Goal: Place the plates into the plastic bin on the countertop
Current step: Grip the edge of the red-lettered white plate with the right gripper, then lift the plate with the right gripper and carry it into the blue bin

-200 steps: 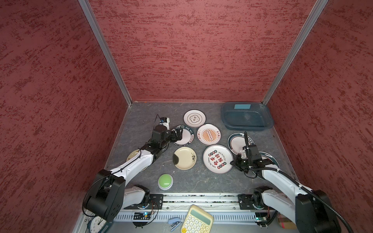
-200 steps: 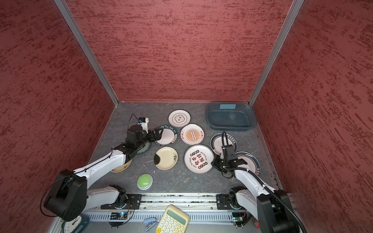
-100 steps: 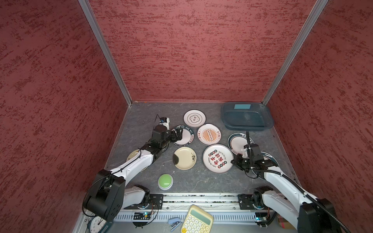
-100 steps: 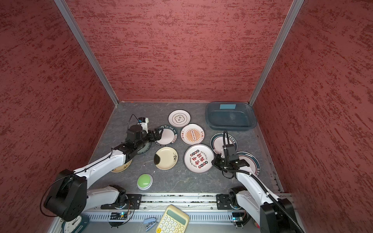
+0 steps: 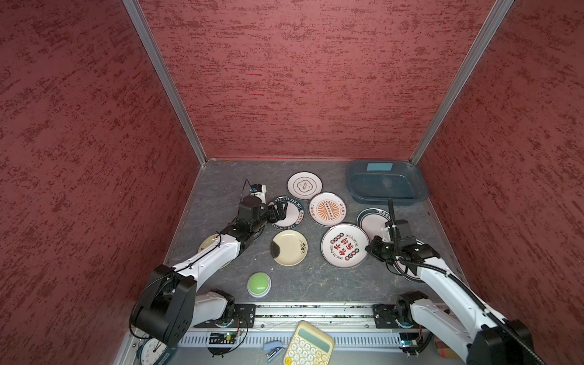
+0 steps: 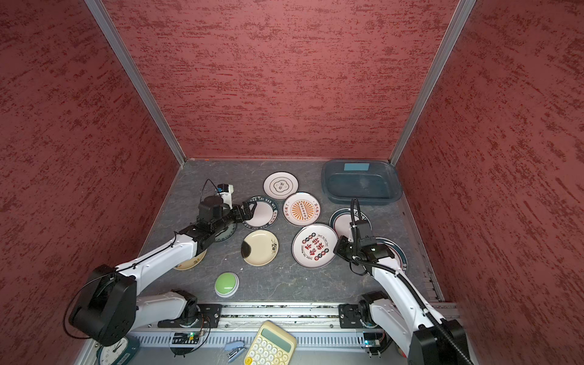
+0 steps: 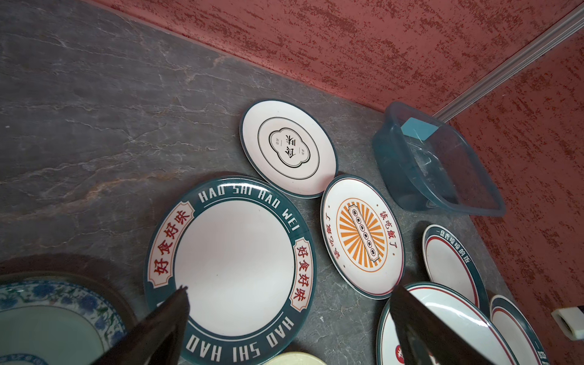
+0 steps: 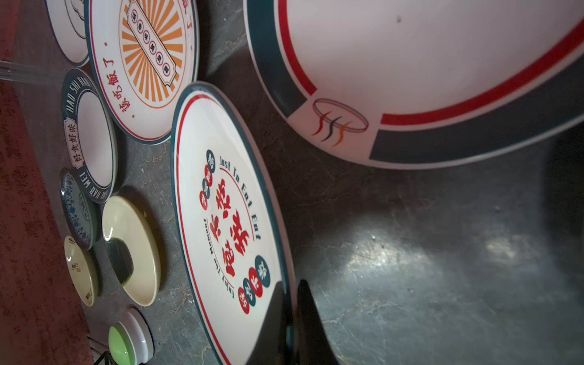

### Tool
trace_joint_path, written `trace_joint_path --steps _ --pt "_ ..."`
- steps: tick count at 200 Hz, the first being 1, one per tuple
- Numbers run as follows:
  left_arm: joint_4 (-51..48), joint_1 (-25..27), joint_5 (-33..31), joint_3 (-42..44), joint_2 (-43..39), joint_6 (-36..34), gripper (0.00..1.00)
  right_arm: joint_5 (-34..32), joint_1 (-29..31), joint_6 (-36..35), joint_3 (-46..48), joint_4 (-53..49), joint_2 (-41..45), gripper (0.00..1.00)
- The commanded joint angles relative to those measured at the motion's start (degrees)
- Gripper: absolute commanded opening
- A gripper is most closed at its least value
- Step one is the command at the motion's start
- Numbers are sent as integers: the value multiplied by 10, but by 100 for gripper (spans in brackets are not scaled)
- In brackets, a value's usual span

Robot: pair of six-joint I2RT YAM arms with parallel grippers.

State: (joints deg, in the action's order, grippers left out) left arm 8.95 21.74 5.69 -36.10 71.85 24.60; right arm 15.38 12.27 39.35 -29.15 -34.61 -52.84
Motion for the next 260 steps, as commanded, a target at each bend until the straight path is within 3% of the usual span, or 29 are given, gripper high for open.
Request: trace_joint_path --steps 1,81,111,188,221,260 --pt "1 -3 16 -13 6 -7 99 -48 1 -14 -34 -48 6 0" --pt "11 -3 36 -7 6 -8 100 -57 0 -12 -109 -94 18 0" --pt "19 -3 51 -6 7 -8 99 -40 0 19 -138 -69 15 0" --pt "44 -1 90 4 4 -12 100 -72 -4 35 -206 38 -23 0" --pt "89 3 130 24 -5 -26 100 -53 -32 42 -244 81 -64 0" --pt "94 14 136 32 -30 -44 100 -59 -76 37 -283 110 -122 0"
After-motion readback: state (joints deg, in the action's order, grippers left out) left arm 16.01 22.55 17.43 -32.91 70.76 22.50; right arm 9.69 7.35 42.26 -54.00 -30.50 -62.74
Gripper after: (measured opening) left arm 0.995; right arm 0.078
